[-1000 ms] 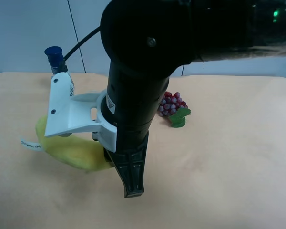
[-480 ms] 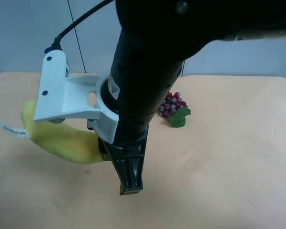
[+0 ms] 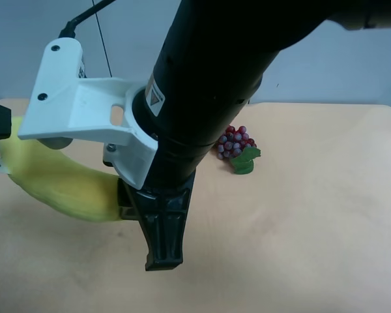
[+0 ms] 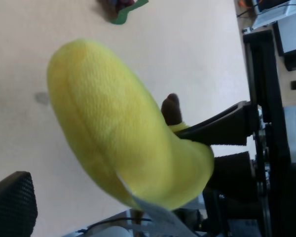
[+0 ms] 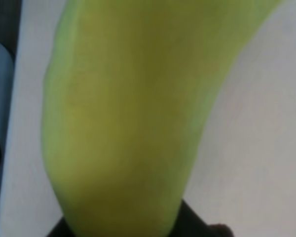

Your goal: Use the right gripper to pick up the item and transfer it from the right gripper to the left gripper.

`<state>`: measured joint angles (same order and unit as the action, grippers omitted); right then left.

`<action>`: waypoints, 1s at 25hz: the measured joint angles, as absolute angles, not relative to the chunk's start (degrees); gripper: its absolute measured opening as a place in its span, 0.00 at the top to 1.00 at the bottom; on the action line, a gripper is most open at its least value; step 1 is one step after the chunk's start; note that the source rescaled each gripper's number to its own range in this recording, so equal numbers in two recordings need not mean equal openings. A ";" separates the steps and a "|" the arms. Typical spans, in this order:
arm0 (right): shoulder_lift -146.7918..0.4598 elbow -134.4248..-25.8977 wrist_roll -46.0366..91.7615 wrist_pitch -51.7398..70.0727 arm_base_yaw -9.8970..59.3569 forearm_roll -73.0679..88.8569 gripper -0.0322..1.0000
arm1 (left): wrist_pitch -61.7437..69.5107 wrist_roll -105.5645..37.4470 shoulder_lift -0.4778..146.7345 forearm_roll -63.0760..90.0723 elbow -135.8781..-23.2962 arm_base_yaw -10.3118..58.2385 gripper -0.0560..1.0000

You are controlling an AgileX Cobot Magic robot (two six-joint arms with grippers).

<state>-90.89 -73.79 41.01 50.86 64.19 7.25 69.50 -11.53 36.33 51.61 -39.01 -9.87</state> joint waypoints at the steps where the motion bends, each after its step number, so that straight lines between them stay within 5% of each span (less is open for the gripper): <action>1: -90.70 -73.79 41.30 50.61 64.19 8.02 0.97 | 69.50 -11.53 36.33 51.72 -39.01 -9.87 0.00; 20: -89.97 -73.79 45.94 42.20 64.19 19.89 0.97 | 69.03 -10.46 36.33 53.08 -39.01 -9.87 0.00; 25: -89.97 -73.79 45.94 40.95 64.19 20.56 0.97 | 69.08 -10.41 36.33 54.45 -39.01 -9.87 0.17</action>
<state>-89.97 -73.79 45.94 40.95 64.19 20.56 69.08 -10.41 36.33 54.45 -39.01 -9.87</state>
